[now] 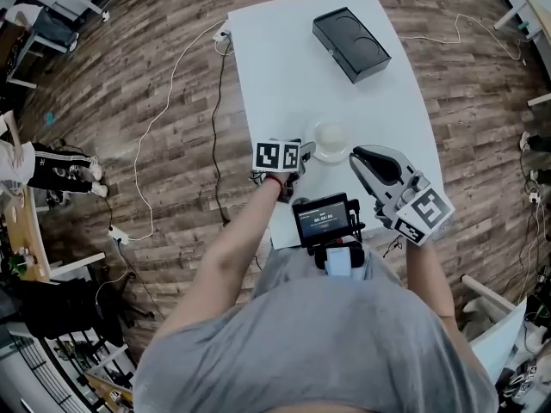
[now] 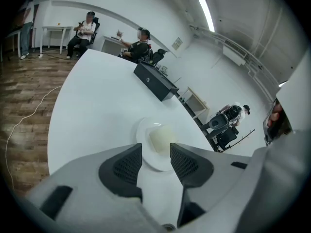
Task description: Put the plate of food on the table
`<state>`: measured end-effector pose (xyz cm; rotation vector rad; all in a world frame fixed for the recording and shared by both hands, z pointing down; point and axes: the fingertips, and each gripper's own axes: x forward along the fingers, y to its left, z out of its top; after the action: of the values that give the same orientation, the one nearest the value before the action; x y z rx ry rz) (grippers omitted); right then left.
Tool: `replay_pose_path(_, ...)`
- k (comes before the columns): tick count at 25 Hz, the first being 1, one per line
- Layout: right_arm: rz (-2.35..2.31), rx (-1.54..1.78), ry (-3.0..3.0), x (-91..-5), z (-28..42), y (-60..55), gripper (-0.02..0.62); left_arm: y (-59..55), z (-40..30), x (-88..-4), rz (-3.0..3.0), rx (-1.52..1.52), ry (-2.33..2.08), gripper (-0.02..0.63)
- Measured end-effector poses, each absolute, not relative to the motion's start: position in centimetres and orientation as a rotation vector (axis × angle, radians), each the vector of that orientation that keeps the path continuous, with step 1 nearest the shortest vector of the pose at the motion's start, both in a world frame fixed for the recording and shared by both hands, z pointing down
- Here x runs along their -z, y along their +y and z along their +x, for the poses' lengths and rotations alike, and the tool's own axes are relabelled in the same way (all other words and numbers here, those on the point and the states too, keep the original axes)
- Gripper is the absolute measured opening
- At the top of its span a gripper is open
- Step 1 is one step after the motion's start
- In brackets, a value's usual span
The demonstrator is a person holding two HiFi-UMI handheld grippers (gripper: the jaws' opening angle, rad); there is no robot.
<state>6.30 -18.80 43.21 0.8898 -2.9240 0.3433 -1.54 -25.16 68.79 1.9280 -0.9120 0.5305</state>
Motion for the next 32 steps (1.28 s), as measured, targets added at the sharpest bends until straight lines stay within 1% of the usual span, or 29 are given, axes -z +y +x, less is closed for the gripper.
replay_pose_path(3, 0.893, -0.359, -2.924, -43.3, 6.7, -18.7, 0.034, -25.0, -1.5, -67.2, 1.956, -0.463, -0.93, 0.19)
replay_pose_path(4, 0.894, -0.364, -2.925, -43.4, 6.8, -18.6, 0.034, -24.9, -1.5, -66.7, 1.971, -0.453, -0.938, 0.177)
replay_pose_path(6, 0.895, -0.373, -2.928, -43.5, 6.8, -18.5, 0.035, -24.7, -1.7, -65.7, 2.007, -0.44, -0.959, 0.083)
replay_pose_path(7, 0.895, -0.375, -2.929, -43.5, 6.7, -18.3, 0.035, -24.6, -1.9, -65.2, 2.024, -0.432, -0.967, 0.054)
replay_pose_path(10, 0.895, -0.379, -2.934, -43.6, 6.7, -18.2, 0.034, -24.3, -1.9, -63.6, 2.082, -0.409, -0.971, 0.02)
replay_pose_path(21, 0.913, -0.392, -2.933, -44.1, 7.1, -18.5, 0.034, -23.3, -0.9, -55.7, 2.418, -0.235, -0.971, 0.018)
replay_pose_path(27, 0.916, -0.397, -2.94, -44.0, 7.0, -18.0, 0.034, -22.9, -3.8, -52.3, 2.508, -0.147, -1.094, 0.018)
replay_pose_path(32, 0.932, -0.4, -2.941, -44.1, 7.3, -17.4, 0.034, -22.3, -5.0, -50.5, 2.61, -0.186, -1.155, 0.018)
